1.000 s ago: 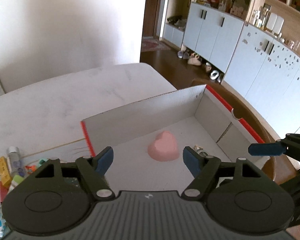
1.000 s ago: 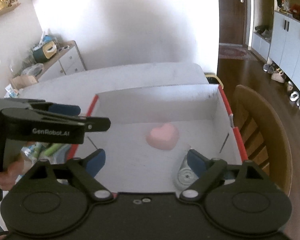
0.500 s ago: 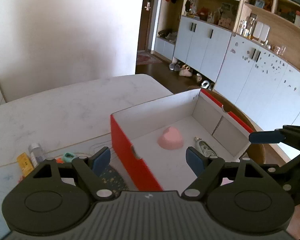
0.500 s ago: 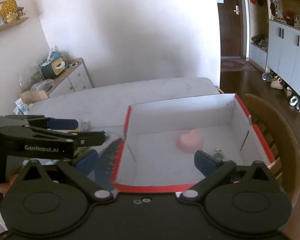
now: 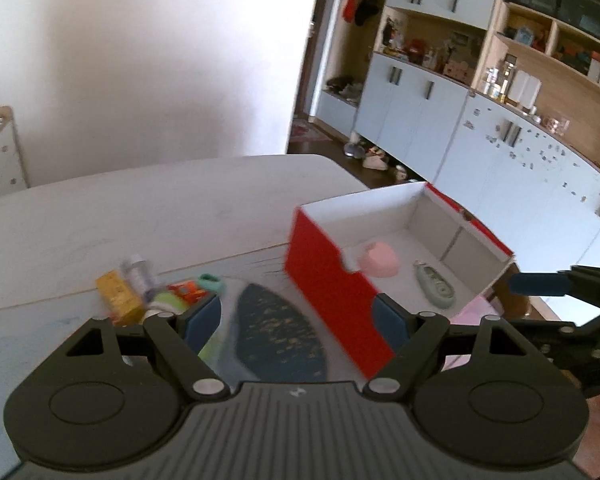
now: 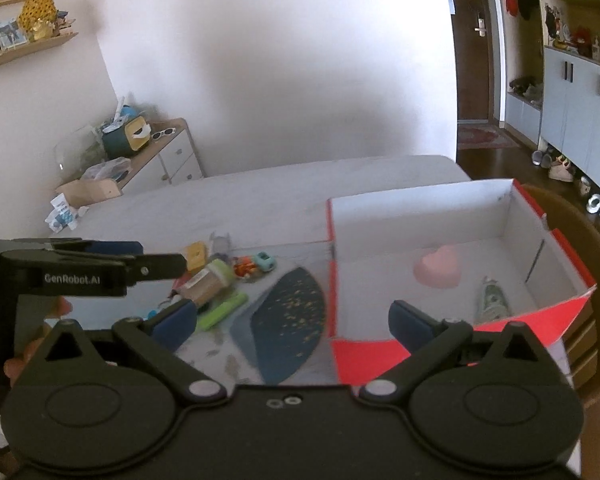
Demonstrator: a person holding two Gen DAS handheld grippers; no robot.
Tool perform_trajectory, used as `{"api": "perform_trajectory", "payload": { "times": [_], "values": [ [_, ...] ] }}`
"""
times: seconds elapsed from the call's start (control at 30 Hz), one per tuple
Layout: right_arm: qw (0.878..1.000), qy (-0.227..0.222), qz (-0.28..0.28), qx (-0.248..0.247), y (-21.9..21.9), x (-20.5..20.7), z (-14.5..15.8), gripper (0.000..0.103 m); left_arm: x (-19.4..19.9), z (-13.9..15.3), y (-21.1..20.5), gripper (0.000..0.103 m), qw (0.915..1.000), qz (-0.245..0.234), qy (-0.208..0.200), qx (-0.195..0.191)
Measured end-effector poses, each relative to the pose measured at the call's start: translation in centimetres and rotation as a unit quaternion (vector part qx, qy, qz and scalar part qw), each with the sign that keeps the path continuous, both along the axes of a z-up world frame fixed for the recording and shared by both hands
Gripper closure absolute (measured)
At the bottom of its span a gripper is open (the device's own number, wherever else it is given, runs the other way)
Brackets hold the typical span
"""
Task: Organize rigid objects
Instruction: 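Withdraw both tools from the box back toward the table clutter, then grasp the pink pig figurine with the right tool while the left tool grasps the white bunny keychain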
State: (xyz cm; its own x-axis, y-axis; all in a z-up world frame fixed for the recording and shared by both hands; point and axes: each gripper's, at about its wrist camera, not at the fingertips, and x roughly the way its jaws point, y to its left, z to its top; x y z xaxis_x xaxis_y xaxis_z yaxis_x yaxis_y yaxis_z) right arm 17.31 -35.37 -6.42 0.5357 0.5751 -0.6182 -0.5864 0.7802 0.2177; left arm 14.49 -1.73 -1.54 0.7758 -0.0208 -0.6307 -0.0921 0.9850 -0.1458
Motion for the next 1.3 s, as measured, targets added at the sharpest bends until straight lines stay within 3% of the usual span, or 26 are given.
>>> {"api": "perform_trajectory", "payload": {
  "times": [0.47, 0.83, 1.03, 1.17, 1.3],
  "values": [
    [0.999, 0.01, 0.034, -0.024, 6.3, -3.3, -2.0, 0.001, -4.3, -2.3, 8.6, 0.02, 0.9972, 0.072, 0.019, 0.004],
    [0.994, 0.01, 0.097, -0.058, 11.8, -5.5, -4.0, 0.002, -5.6, -6.4, 12.5, 0.02, 0.9925, 0.112, 0.048, 0.008],
    [0.987, 0.017, 0.14, -0.074, 14.7, -6.6, -5.7, 0.003, -5.4, -9.2, 13.8, 0.02, 0.99, 0.12, 0.072, -0.008],
    [0.982, 0.012, 0.171, -0.085, 16.7, -7.6, -6.4, 0.005, -5.2, -10.8, 14.3, 0.02, 0.9881, 0.127, 0.087, -0.005],
    [0.976, 0.014, 0.195, -0.1, 18.5, -8.0, -7.5, 0.015, -4.9, -12.0, 14.7, 0.02, 0.9879, 0.125, 0.092, 0.007]
  ]
}}
